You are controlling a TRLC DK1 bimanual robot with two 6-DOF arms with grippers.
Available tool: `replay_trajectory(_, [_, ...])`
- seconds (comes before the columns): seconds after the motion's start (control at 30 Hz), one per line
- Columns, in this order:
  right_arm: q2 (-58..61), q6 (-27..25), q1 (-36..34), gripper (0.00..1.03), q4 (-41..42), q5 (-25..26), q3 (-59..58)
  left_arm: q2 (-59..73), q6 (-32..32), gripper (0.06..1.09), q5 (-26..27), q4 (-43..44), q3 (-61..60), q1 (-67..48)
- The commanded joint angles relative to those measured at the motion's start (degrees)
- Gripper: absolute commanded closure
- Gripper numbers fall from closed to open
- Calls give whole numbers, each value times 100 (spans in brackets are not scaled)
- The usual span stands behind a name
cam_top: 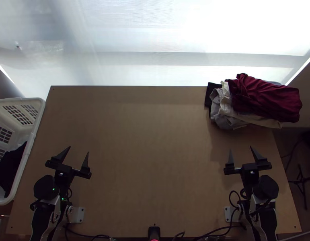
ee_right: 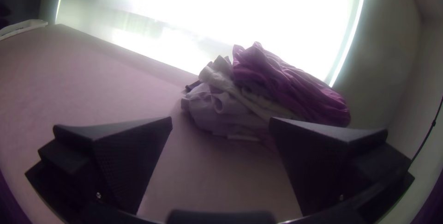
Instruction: Fold the t-shirt
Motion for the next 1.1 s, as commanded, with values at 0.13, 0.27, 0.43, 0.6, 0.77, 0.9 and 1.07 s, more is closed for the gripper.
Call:
replay_trajectory(0.13, [1, 2, 0, 5, 1, 6, 2, -3, -2, 10, 1, -1, -1, -3])
replay_trajectory(0.27, [1, 2, 9, 5, 1, 6, 2, 5, -2, 10, 1, -1, -1, -3])
replay_trajectory(0.43, [1, 28, 96, 5, -8, -3, 2, 5, -327, 10, 10, -1, -1, -91])
replay_trajectory(0.6, [1, 573, 351, 5, 1, -20, 2, 5, -379, 10, 10, -1, -1, -231])
replay_trajectory(0.77, [1, 573, 474, 5, -8, -29, 2, -3, -379, 10, 10, -1, -1, -231])
replay_trajectory(0.9, [1, 573, 483, 5, -8, -29, 2, -3, -379, 10, 10, -1, 8, -223])
replay_trajectory(1.07, [1, 573, 571, 5, -16, -117, 2, -3, -397, 10, 10, -1, -1, -240])
